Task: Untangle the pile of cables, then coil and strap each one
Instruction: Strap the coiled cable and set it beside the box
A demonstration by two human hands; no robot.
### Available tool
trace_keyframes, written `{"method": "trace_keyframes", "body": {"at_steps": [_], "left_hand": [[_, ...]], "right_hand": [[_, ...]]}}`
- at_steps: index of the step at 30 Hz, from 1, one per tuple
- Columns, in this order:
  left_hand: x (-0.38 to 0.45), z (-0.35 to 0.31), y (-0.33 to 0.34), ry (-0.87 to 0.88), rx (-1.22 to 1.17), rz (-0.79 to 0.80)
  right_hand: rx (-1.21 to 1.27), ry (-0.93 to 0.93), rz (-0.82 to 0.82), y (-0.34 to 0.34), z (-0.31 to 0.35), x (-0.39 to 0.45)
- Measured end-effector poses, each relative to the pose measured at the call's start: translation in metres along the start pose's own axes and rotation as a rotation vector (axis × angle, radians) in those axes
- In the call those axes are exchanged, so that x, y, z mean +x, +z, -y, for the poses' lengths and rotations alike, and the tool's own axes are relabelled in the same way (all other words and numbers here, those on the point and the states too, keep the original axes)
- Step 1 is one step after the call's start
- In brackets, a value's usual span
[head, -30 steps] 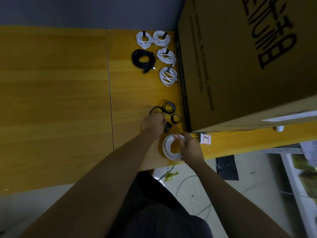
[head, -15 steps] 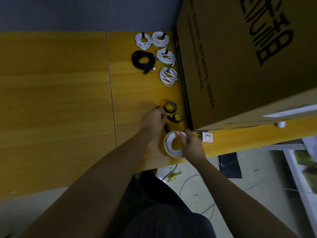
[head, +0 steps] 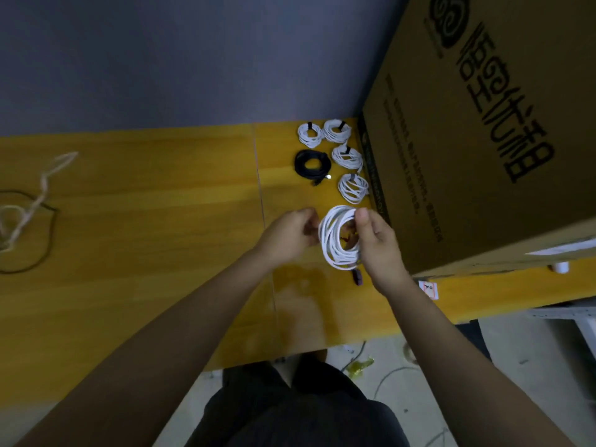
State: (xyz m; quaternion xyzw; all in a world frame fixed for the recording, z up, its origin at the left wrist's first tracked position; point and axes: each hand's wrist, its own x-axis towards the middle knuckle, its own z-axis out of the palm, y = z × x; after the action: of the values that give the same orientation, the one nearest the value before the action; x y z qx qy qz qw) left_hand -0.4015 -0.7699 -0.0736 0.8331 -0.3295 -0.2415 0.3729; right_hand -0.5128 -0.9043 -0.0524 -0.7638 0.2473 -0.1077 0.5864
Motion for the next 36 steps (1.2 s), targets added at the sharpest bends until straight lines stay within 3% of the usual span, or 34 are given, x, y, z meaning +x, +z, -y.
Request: {"method": "trace_keyframes", "body": {"at_steps": [3, 6, 9, 13, 20, 36], "left_hand": [[-0.012, 0.006, -0.032, 0.016, 0.048, -0.001], [-0.027, 0.022, -0.054, 0.014, 0.041, 0.010], [-0.040, 0.041, -0.072, -0.009, -0.058, -0.053], [-0.055, 0.059, -0.093, -0.014, -0.162, -0.013], [-0.070, 0.066, -0.122, -0.112, -0.481, 0.127], [-0.082, 0.051, -0.165, -0.068, -0.602, 0.112]], "right_hand": [[-0.040, 0.027, 0.114, 0.032, 0.022, 0.005], [-0.005, 0.026, 0.095, 0.061, 0.029, 0.001], [-0.004, 0.034, 0.149, 0.086, 0.031, -0.009], [0.045, 0.029, 0.233, 0.115, 0.039, -0.021], [0.052, 0.034, 0.204, 0.142, 0.057, -0.032], [0.014, -0.044, 0.154, 0.157, 0.082, -0.045]]}}
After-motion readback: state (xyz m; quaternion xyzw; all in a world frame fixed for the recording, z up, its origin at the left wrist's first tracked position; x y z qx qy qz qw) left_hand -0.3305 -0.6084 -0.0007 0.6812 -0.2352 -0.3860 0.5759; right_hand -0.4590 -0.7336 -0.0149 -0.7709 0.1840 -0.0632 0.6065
